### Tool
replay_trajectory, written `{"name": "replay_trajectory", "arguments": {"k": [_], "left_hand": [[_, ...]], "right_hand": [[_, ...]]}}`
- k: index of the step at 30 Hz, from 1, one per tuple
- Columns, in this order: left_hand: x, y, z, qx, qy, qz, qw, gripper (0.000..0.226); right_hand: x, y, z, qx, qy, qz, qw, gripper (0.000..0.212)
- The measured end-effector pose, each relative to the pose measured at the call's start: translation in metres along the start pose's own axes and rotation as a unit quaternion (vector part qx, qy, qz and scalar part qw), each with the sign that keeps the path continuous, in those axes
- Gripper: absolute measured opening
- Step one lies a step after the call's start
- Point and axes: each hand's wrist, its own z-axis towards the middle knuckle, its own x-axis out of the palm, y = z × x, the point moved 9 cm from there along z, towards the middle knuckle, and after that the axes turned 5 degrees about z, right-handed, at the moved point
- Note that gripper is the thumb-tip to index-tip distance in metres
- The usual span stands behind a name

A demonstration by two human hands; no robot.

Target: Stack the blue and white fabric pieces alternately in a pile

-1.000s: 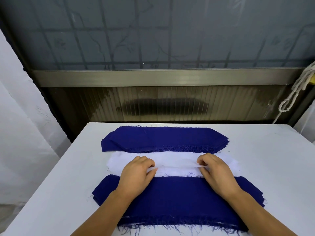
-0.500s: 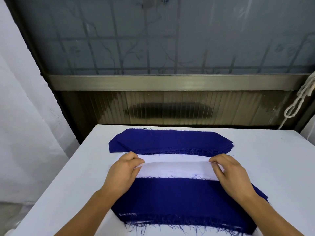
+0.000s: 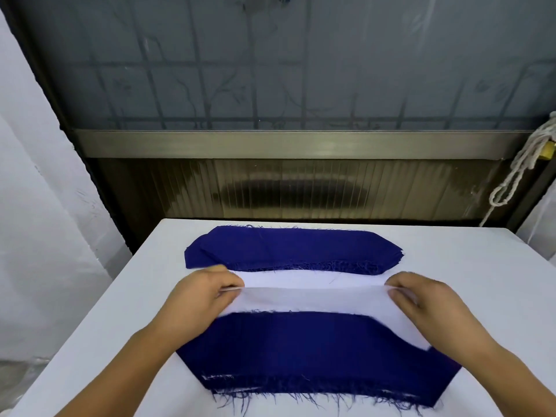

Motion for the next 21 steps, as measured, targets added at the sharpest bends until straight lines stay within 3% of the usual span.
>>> {"name": "replay_trajectory", "arguments": {"k": [4,5,8,11,21], "left_hand": [[-0.022,-0.011,-0.025,0.081,-0.167,0.056,0.981,0.012],[-0.018,-0.014,-0.035,0.115,-0.182,0.072,0.974,0.011],[0.010,-0.013,-0.064,0.175,-0.161,0.077,0.968,0.048],[0.042,-0.011,-0.082,0.197,-0.117,0.078,0.970,0.054],[0.055,-0.011,-0.083,0.179,-0.078,0.041,0.980,0.046]], "right_hand": [[-0.018,0.019,-0.025,-0.170,-0.147,-0.035,0.974,0.025],[-0.013,0.020,-0.036,-0.210,-0.157,-0.049,0.964,0.028],[0.014,0.015,-0.067,-0.288,-0.139,-0.067,0.945,0.033],[0.034,0.007,-0.085,-0.298,-0.120,-0.056,0.945,0.044],[0.030,-0.005,-0.089,-0.256,-0.141,-0.055,0.955,0.043]]}}
